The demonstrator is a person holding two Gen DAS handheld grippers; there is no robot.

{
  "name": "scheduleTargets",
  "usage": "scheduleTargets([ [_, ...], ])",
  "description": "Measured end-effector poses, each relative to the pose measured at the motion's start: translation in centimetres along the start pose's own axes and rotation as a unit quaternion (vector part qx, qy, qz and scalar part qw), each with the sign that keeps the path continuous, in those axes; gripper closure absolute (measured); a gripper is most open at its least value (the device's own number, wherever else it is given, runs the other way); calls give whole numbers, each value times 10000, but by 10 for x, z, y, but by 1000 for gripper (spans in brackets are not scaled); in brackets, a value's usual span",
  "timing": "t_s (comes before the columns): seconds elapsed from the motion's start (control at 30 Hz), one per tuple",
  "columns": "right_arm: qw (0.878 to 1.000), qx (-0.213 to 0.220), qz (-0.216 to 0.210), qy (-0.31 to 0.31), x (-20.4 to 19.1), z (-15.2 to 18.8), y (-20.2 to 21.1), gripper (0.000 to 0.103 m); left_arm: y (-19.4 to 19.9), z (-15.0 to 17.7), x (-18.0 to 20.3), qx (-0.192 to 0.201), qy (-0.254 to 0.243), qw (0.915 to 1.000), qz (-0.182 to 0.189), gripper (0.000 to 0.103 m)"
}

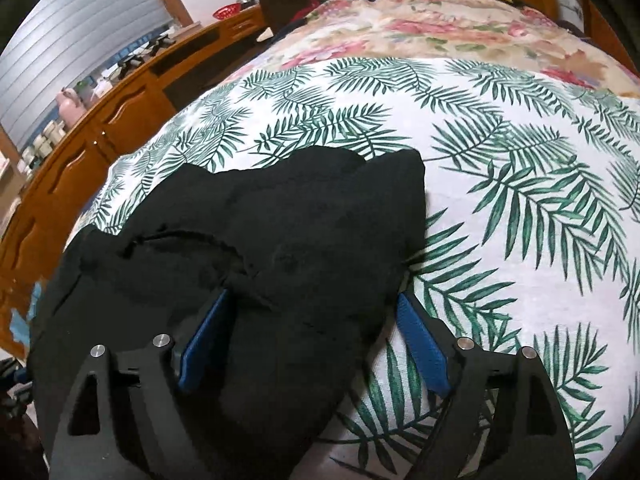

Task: Fold large clothes

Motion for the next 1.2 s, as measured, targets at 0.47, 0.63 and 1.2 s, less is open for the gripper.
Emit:
scheduleTargets([
  [0.47,9995,216,-221,113,-5,6,38,75,-31,11,14,-362,-96,9993,16,64],
  [0.63,9997,208,-91,98,5,14,52,74,-37,8,9,-389,-68,9992,-14,64],
  [1.2,9982,192,-277,-487,17,7,20,42,-46,14,9,-430,101,9990,-48,64],
])
Point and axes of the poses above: each gripper's, at about its wrist camera, not at the fingertips, and y roughly against the way its jaws point, x to its right, z to its underside, the point moved 6 cm from there along -y, roughly the way its jaws point, and after that the axes turned 15 degrees about -y, right-handed, at the moved point
